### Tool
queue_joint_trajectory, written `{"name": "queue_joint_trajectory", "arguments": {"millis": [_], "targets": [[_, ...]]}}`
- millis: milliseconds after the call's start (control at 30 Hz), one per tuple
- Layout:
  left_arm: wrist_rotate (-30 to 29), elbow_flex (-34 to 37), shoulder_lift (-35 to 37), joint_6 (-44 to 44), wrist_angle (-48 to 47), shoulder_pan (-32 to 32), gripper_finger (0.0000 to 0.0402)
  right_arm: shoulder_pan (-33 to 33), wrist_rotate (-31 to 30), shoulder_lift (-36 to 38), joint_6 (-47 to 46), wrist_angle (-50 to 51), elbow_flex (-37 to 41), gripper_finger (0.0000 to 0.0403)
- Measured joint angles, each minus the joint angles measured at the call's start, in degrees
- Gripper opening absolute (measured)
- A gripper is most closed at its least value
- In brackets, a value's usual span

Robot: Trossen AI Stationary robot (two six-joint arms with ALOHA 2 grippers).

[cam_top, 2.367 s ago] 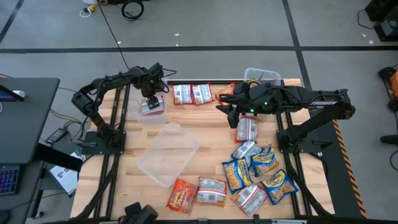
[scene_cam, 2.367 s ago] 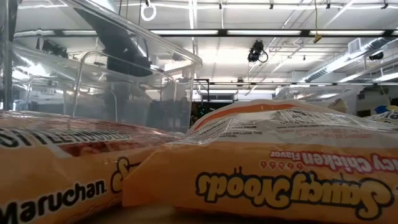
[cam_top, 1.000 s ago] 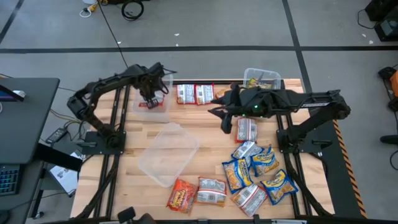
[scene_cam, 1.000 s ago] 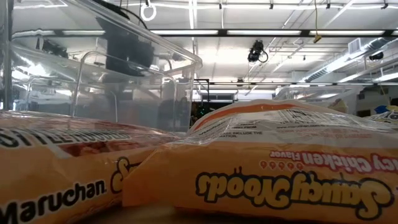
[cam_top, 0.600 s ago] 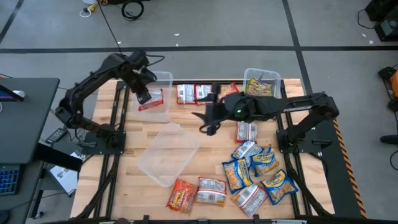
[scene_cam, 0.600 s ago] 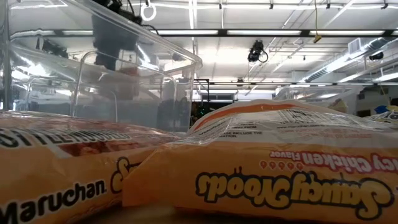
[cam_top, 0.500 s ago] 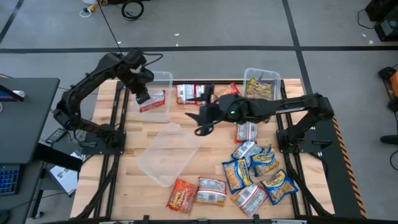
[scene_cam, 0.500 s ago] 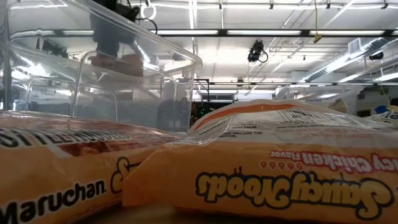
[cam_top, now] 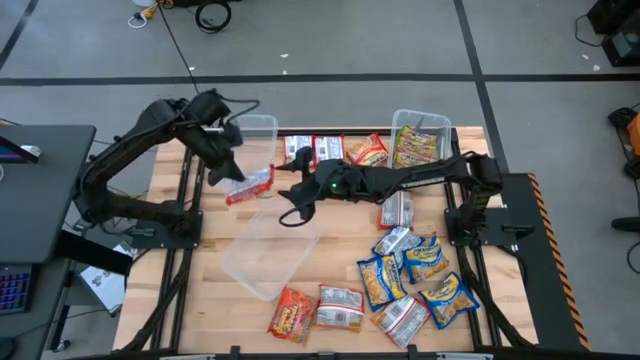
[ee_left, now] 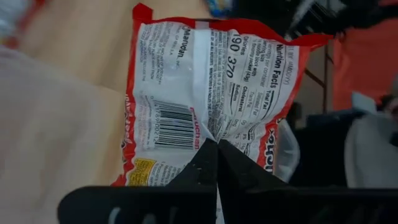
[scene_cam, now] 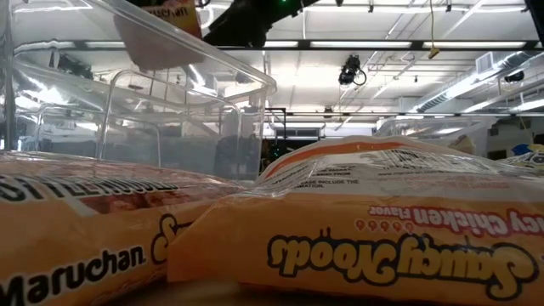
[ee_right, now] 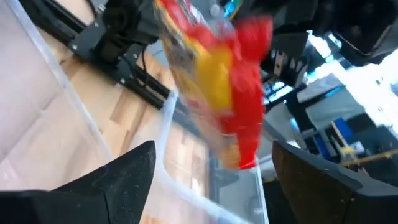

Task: Sort Maruchan noodles
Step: Adjust the orange noodle pack in the top left transparent bin

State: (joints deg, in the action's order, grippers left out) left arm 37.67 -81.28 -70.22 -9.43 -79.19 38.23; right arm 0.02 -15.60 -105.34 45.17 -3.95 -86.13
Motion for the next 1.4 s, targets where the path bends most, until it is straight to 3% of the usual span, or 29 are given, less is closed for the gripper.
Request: {"name": "queue_joint_trajectory", "arguments": {"millis": [167, 367, 733, 867, 1033, 1267, 1400], "targets": [[-0.9, 0.0, -0.2, 5.5, 3.2, -7.8, 0.0002, -0.1, 4.6, -0.5, 5.2, -3.4, 0.0, 0.0314], [-1.9, 0.0, -0.3, 13.8, 15.4, -14.3, 0.0004, 0.4, 10.6, -0.5, 1.3, -2.7, 0.0, 0.0295], [-8.4, 0.0, -0.3, 17.8, 18.0, -17.8, 0.0006, 3.0, 9.4, -0.5, -8.4, -3.4, 0.0, 0.0157], [-9.4, 0.0, -0.3, 19.1, 18.2, -17.7, 0.0012, 3.3, 8.0, -0.5, -12.4, -3.2, 0.0, 0.014], [-9.9, -1.0, -0.3, 19.5, 18.2, -17.3, 0.0063, 3.5, 7.9, -0.5, -17.2, -2.5, 0.0, 0.0144], [-10.2, -12.1, -0.1, 19.0, 16.1, -16.0, 0.0166, 2.7, 7.1, 0.7, -24.9, -2.0, 0.0, 0.0149], [-15.1, -17.1, 0.0, 18.2, 16.2, -18.9, 0.0211, 0.8, 7.3, 2.9, -28.9, -2.4, 0.0, 0.0144]]}}
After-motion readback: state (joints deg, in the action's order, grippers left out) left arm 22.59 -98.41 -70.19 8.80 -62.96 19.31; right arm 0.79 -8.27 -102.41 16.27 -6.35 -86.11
